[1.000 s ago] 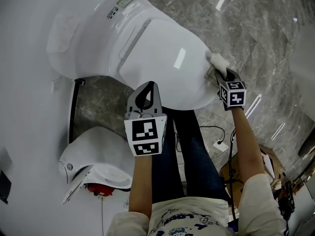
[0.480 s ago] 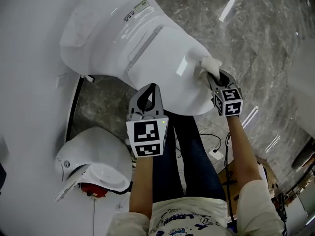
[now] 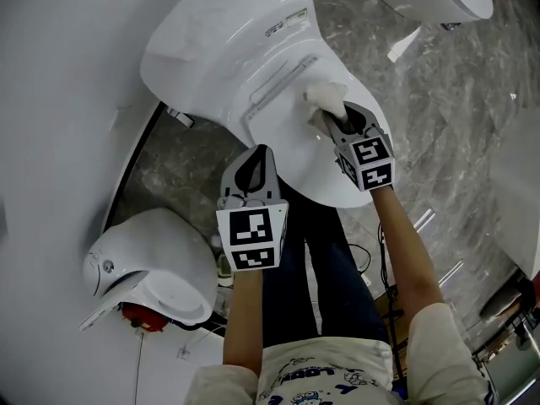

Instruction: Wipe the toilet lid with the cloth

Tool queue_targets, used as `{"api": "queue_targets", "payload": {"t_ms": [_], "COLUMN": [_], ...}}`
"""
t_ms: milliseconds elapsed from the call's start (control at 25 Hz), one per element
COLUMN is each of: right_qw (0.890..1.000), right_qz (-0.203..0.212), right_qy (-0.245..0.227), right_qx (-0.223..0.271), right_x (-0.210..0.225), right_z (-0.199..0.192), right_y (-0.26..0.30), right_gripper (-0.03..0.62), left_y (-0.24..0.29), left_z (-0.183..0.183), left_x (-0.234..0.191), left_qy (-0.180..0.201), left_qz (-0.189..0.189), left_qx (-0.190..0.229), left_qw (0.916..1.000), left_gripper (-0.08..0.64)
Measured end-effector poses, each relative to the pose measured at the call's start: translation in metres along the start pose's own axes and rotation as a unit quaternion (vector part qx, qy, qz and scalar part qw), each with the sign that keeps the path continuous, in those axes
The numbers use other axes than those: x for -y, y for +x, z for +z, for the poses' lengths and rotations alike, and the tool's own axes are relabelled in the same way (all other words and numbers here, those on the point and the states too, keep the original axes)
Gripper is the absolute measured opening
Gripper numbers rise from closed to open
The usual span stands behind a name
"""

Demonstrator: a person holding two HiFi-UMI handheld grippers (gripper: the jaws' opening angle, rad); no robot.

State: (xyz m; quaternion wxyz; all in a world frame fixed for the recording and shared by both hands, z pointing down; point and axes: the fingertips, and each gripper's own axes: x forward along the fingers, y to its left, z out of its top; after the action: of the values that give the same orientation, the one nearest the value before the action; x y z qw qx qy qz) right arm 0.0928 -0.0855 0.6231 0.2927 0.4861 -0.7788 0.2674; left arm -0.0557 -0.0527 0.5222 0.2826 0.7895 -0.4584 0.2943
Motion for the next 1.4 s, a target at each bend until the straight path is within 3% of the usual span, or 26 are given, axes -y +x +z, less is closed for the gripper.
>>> {"api": "queue_targets", "payload": {"t_ms": [320, 680, 920, 1400], "right_qw": [0.999, 0.998, 0.996, 0.996], "right_qz": [0.028, 0.026, 0.027, 0.022], "right_qy": [-0.022, -0.025, -0.04, -0.043], "right_qx": [-0.01, -0.058, -0.081, -0.074], "right_x": [-0.044, -0.058, -0.06, -0.057], "right_z": [0.027, 0.003, -0.011, -0.017], "right_y": [0.059, 0.103, 0.117, 0.112], "right_gripper": [0.118, 0.118, 0.118, 0.118], "left_y": [-0.01, -0.01, -0.005, 0.005], "left_z": [-0.016, -0.035, -0.039, -0.039], "left_x": [-0.046, -0.079, -0.08, -0.063], "left_qy": [-0.04, -0.06, -0.059, -0.044], "left_qz": [0.028, 0.04, 0.036, 0.016], "left_qx": [0.001, -0.005, -0.01, -0.018], "left_qw": [0.9988, 0.9974, 0.9976, 0.9988], "left_gripper": [0.005, 0.005, 0.005, 0.005]}}
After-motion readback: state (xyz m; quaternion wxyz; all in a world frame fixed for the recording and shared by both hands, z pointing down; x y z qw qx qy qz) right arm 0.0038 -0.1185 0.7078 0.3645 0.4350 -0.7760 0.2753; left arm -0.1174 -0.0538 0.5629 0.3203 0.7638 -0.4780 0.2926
